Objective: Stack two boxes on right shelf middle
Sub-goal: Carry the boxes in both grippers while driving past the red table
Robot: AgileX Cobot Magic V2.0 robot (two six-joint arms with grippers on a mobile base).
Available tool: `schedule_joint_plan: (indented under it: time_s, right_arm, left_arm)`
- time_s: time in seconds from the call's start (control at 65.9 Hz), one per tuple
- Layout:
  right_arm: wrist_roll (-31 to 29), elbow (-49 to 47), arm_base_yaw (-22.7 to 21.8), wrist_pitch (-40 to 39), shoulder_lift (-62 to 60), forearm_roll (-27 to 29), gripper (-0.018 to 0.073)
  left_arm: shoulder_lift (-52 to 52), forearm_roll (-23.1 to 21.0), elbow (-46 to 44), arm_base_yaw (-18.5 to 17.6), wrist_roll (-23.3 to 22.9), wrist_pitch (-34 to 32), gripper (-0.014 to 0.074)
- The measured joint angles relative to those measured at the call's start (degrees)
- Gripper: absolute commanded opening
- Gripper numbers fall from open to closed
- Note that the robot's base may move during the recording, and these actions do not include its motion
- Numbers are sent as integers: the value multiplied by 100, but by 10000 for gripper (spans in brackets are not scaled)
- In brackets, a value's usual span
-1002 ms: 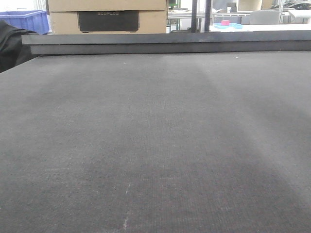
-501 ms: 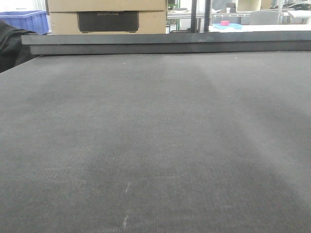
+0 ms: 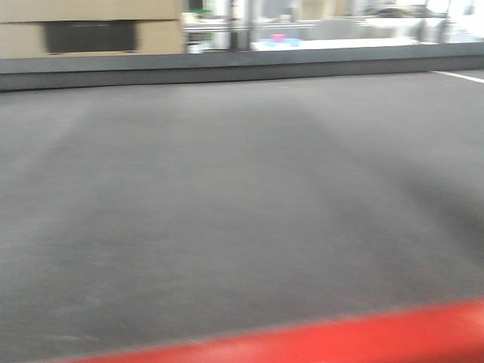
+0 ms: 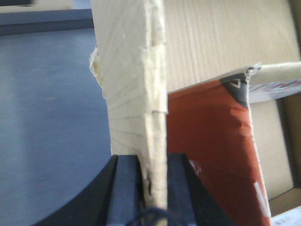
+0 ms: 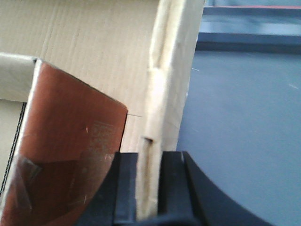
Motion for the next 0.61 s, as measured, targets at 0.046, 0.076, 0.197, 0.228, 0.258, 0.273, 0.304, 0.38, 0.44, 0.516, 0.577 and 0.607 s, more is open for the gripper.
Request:
schedule_joint_plan:
  time_s: [0.046, 0.076, 0.197, 0.228, 0.258, 0.273, 0.304, 0.38, 0.44, 0.516, 0.577, 0.607]
  right_arm:
    - [0, 0, 0, 0, 0, 0, -153]
    - [0, 0, 0, 0, 0, 0, -153]
    - [0, 0, 0, 0, 0, 0, -153]
    - [0, 0, 0, 0, 0, 0, -153]
    - [0, 0, 0, 0, 0, 0, -153]
    - [0, 0, 0, 0, 0, 0, -153]
    - [0, 0, 0, 0, 0, 0, -153]
    - [0, 0, 0, 0, 0, 0, -153]
    - [0, 0, 0, 0, 0, 0, -153]
    - [0, 0, 0, 0, 0, 0, -153]
    - [0, 0, 0, 0, 0, 0, -153]
    - [0, 0, 0, 0, 0, 0, -153]
  left_arm:
    - [0, 0, 0, 0, 0, 0, -111]
    - [10, 0, 0, 0, 0, 0, -111]
    - [10, 0, 0, 0, 0, 0, -111]
    - [10, 0, 0, 0, 0, -6, -111]
    - [10, 0, 0, 0, 0, -6, -111]
    - [10, 0, 0, 0, 0, -6, -111]
    - [10, 0, 0, 0, 0, -6, -111]
    - [10, 0, 0, 0, 0, -6, -111]
    - [10, 0, 0, 0, 0, -6, -111]
    - [10, 0, 0, 0, 0, -6, -111]
    - [10, 0, 0, 0, 0, -6, -111]
    - [10, 0, 0, 0, 0, -6, -111]
